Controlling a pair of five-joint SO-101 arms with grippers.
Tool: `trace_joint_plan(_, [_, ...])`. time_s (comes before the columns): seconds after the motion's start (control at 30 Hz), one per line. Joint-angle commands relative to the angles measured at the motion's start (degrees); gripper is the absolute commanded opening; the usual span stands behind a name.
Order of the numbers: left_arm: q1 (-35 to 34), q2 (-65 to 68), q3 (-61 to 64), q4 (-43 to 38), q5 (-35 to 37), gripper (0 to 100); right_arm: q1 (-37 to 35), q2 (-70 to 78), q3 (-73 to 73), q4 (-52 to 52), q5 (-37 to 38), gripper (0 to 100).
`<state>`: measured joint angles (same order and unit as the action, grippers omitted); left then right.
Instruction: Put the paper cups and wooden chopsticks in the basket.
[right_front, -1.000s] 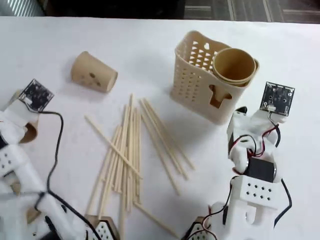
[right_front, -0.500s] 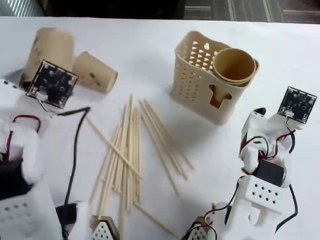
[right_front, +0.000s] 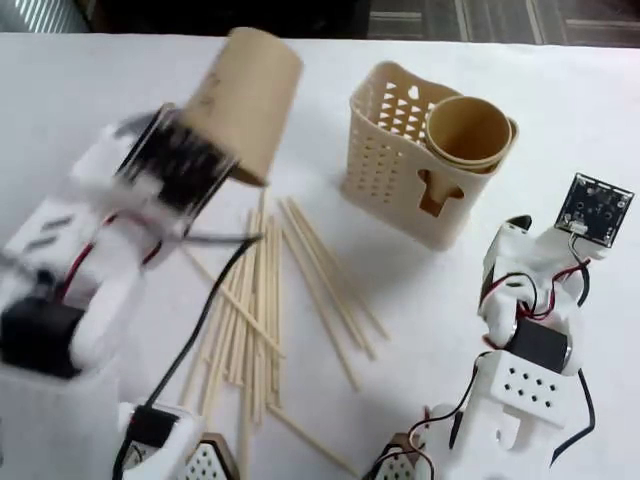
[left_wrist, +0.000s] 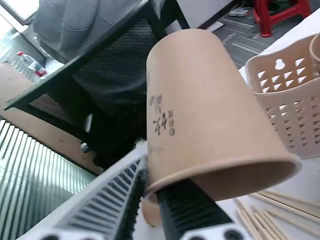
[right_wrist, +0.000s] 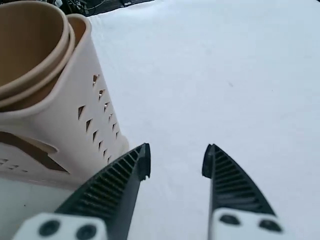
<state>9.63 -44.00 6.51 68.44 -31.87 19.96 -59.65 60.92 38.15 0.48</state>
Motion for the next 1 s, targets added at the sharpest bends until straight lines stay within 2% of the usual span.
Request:
trace_joint_plan(0.0, [5.0,8.2,-10.0,2.3,2.3,2,0.7,-0.8,-0.6,-1.1,0.2,17.6])
trace_joint_plan(0.17, [11.7,21.1,-21.3,5.8,3.1,2,0.7,-0.8,-0.6,-1.2,0.2,17.6])
trace_joint_plan(0.4, [17.6,37.6,-32.6,6.3,3.1,2,0.7,-0.8,-0.6,-1.2,0.3,17.6])
trace_joint_plan(0.63, [21.1,51.0,-41.6,6.3,3.2,2,0.6,-0.8,-0.6,-1.2,0.4,17.7])
trace_joint_plan(0.87, [23.3,57.8,-48.9,8.8,3.2,2,0.6,-0.8,-0.6,-1.2,0.5,17.7])
trace_joint_plan(0.97, [23.6,59.6,-52.3,10.4,3.6,8,0.6,-0.8,-0.6,-1.2,0.5,17.7])
